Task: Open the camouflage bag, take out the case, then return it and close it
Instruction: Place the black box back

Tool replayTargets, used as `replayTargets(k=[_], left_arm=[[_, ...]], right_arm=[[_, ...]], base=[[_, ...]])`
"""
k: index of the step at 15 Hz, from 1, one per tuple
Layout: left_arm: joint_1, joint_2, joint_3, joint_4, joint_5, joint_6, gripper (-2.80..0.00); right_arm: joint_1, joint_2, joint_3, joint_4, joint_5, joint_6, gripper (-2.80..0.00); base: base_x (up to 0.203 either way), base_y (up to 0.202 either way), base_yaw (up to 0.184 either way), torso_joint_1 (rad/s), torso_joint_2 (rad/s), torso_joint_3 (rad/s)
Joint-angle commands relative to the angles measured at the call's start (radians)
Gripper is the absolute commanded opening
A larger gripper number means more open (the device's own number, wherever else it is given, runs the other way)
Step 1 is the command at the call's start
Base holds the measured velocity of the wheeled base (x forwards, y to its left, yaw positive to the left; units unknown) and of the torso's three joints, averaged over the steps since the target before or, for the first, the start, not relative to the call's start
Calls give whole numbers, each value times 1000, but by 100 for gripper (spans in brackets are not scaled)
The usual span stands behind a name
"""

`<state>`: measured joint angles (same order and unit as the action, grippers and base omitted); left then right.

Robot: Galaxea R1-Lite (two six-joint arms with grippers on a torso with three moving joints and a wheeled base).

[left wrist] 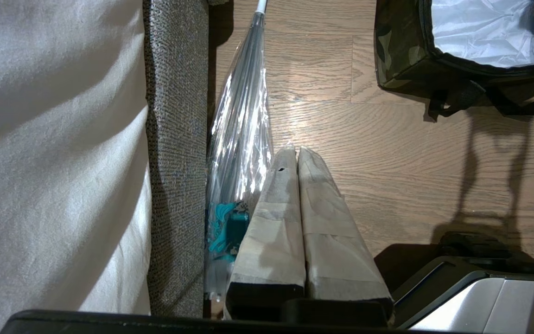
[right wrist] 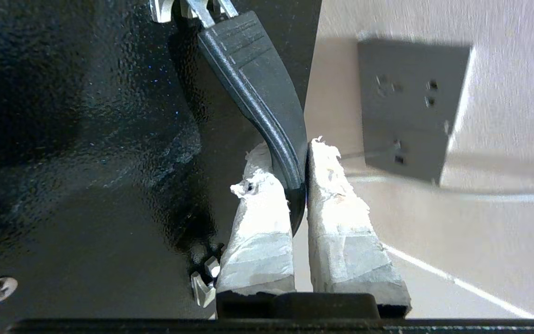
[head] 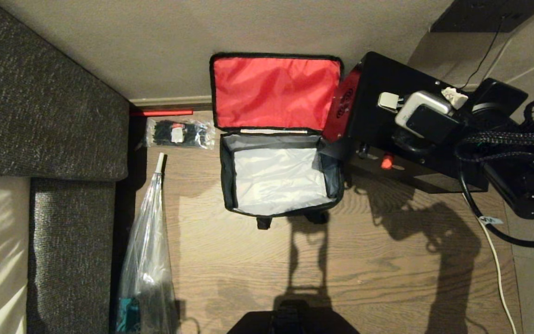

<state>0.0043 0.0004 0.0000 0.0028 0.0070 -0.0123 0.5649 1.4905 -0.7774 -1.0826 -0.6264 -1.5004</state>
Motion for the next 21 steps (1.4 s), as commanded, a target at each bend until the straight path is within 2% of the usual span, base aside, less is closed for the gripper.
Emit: replayTargets(k=[1, 6, 8, 10, 13, 21], left_arm=[[0, 0, 3, 0, 1, 0, -280], [0, 0, 3, 0, 1, -1, -280], [0, 0, 3, 0, 1, -1, -280], [0, 0, 3, 0, 1, -1, -280], [0, 0, 3, 0, 1, -1, -280], [0, 0, 3, 0, 1, -1, -280]], right_arm=[[40, -18, -8, 4, -3, -7, -280], [108, 4, -47, 6, 2, -13, -280], [168, 34, -77, 4, 2, -18, -280], [180, 44, -87, 4, 2, -23, -280], [282, 98, -100, 4, -1, -27, -280], [365, 174, -171, 4, -3, -22, -280]], base=[[0, 0, 0, 0, 0, 0], [0, 0, 0, 0, 0, 0], [0, 0, 0, 0, 0, 0], [0, 0, 0, 0, 0, 0], [0, 0, 0, 0, 0, 0], [0, 0, 0, 0, 0, 0]])
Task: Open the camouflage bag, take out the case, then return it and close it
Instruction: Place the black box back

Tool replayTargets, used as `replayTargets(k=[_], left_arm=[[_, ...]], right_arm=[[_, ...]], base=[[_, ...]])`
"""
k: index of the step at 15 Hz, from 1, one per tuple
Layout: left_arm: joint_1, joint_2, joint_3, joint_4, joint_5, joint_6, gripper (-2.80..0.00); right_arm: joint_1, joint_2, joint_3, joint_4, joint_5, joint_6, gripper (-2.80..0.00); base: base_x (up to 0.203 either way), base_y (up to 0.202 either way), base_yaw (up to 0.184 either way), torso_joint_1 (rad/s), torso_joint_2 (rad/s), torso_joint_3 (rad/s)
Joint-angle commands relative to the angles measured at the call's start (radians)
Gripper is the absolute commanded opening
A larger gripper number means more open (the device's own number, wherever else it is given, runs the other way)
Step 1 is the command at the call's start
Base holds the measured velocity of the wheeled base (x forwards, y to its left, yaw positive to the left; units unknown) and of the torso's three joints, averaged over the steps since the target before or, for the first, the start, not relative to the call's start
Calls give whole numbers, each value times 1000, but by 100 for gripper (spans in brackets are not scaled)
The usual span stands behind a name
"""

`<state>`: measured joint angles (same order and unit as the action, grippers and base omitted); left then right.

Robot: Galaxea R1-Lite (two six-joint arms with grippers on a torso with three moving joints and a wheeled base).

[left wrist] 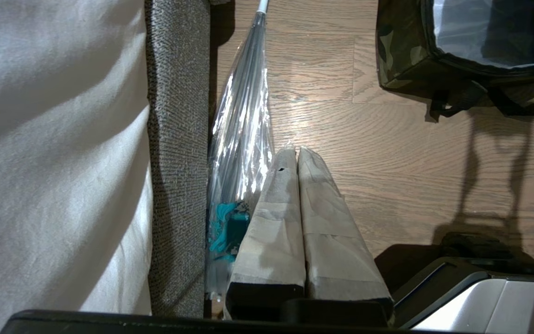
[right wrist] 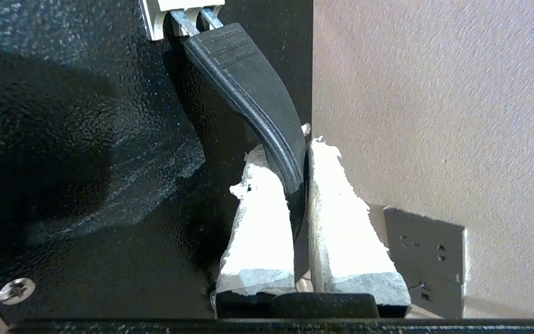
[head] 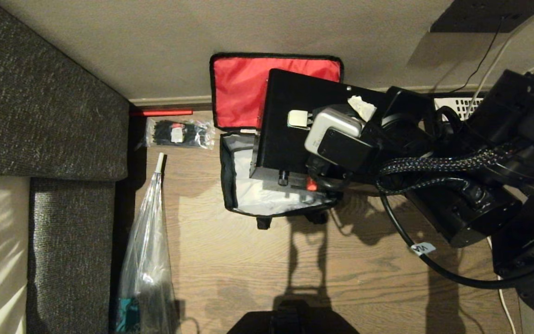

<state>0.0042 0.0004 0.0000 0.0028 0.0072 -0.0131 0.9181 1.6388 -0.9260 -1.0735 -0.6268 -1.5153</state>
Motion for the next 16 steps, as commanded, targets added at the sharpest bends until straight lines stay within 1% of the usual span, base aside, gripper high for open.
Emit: replayTargets(k=[1, 8, 16], left_arm=[[0, 0, 3, 0, 0, 0, -280], [0, 0, 3, 0, 0, -1, -280], [0, 0, 3, 0, 0, -1, -280]], right_arm=[[15, 32, -33, -5, -2, -9, -280], [55, 111, -112, -4, -3, -9, -280], [71, 199, -164, -5, -4, 3, -280]], base=[[0, 0, 0, 0, 0, 0], [0, 0, 0, 0, 0, 0], [0, 0, 0, 0, 0, 0]])
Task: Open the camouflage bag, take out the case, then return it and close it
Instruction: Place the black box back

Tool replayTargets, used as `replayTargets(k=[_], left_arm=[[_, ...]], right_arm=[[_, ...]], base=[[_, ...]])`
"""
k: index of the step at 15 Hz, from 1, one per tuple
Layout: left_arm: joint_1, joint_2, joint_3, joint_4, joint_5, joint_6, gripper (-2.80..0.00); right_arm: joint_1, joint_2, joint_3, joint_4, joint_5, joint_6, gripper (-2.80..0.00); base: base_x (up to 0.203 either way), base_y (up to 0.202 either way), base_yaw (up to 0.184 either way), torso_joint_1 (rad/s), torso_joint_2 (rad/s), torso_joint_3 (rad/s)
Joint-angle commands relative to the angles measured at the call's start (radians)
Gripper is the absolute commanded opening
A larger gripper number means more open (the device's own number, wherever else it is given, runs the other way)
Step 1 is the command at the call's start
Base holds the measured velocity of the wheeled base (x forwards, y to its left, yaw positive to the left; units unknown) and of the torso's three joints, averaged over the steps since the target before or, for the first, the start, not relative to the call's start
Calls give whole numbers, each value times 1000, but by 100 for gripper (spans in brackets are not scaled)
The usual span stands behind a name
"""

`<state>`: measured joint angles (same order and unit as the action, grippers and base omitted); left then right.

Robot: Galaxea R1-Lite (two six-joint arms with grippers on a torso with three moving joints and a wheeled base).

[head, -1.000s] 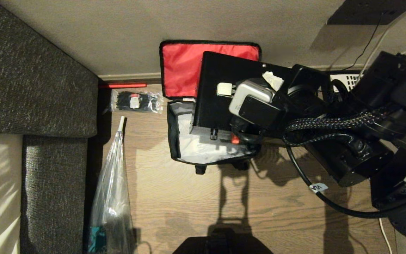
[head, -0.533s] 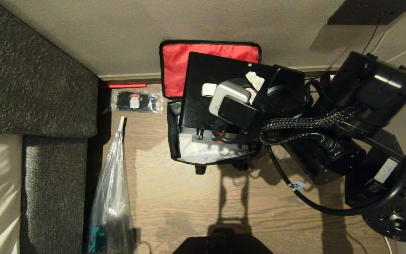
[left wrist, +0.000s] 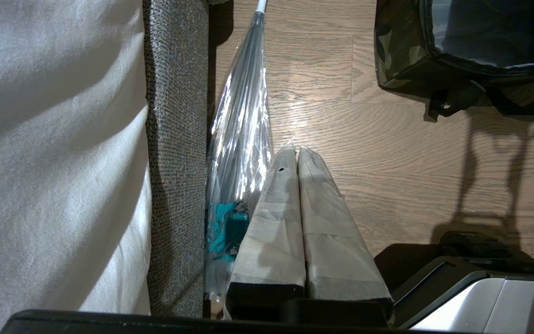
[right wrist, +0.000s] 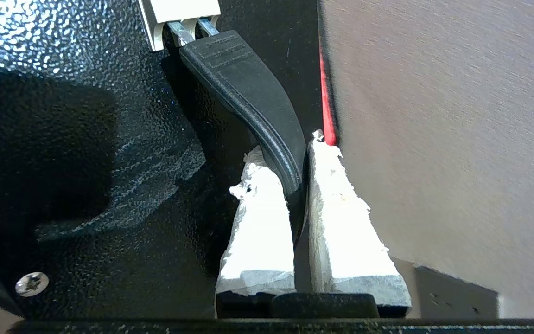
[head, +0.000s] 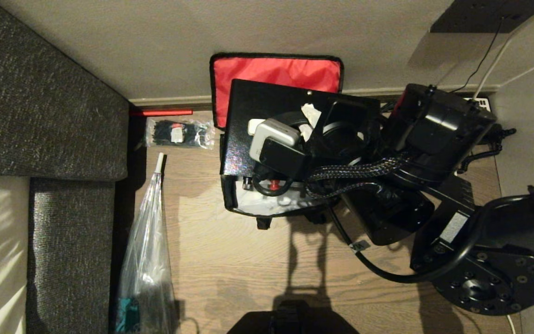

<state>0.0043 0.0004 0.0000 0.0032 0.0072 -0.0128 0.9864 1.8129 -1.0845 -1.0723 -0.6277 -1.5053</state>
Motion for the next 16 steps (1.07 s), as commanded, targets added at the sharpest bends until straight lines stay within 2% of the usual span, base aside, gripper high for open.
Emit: replayTargets(k=[1, 13, 16], left_arm=[[0, 0, 3, 0, 0, 0, -280], [0, 0, 3, 0, 0, -1, -280], [0, 0, 3, 0, 0, -1, -280]], right_arm=[[2, 34, -6, -5, -3, -6, -280], [0, 99, -21, -8, -4, 51, -280], [0, 95, -26, 34, -7, 66, -280]], base=[[0, 0, 0, 0, 0, 0], [0, 0, 0, 0, 0, 0], [0, 0, 0, 0, 0, 0]])
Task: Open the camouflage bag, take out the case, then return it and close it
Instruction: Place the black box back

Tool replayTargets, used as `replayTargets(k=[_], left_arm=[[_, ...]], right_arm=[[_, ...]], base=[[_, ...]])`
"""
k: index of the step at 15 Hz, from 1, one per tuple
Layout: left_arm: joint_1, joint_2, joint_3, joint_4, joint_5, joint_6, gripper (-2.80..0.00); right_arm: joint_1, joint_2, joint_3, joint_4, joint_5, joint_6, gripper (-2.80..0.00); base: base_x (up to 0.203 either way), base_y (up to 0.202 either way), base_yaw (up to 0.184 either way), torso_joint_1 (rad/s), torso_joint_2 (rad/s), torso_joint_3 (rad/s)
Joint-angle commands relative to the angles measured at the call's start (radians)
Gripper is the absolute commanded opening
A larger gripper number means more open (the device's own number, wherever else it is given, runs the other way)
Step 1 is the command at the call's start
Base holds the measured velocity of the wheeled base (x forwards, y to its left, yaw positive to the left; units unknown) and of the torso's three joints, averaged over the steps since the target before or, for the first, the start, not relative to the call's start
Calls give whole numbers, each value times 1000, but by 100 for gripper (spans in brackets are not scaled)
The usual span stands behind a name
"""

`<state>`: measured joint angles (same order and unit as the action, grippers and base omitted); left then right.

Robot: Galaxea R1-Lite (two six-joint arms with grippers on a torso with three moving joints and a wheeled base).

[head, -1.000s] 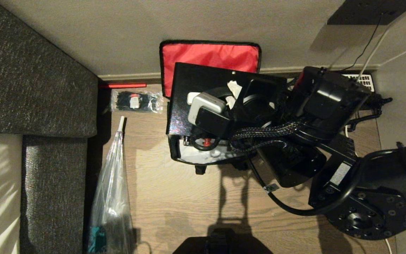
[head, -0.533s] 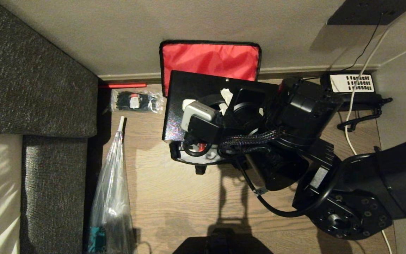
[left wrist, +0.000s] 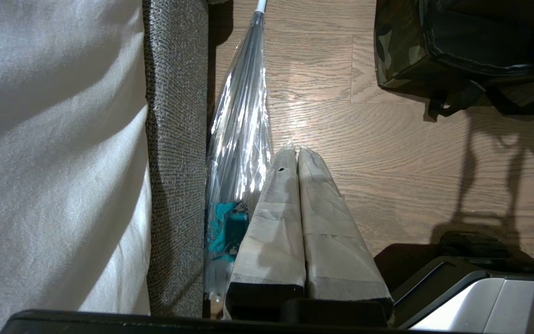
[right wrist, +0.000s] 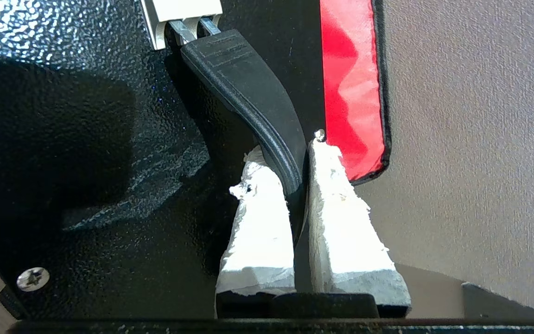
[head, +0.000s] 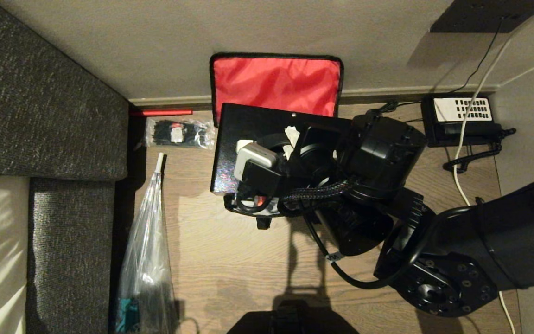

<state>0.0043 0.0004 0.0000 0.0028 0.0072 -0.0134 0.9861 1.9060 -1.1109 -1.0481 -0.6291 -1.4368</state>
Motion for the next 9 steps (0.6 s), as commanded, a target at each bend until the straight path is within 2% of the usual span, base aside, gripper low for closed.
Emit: replayTargets(k=[1, 9], left_arm=[[0, 0, 3, 0, 0, 0, -280], [0, 0, 3, 0, 0, 0, -280]], right_arm=[[-1, 10, 3, 5, -6, 8, -280], [-43, 28, -5, -5, -4, 15, -280]], base=[[0, 0, 0, 0, 0, 0], [0, 0, 0, 0, 0, 0]])
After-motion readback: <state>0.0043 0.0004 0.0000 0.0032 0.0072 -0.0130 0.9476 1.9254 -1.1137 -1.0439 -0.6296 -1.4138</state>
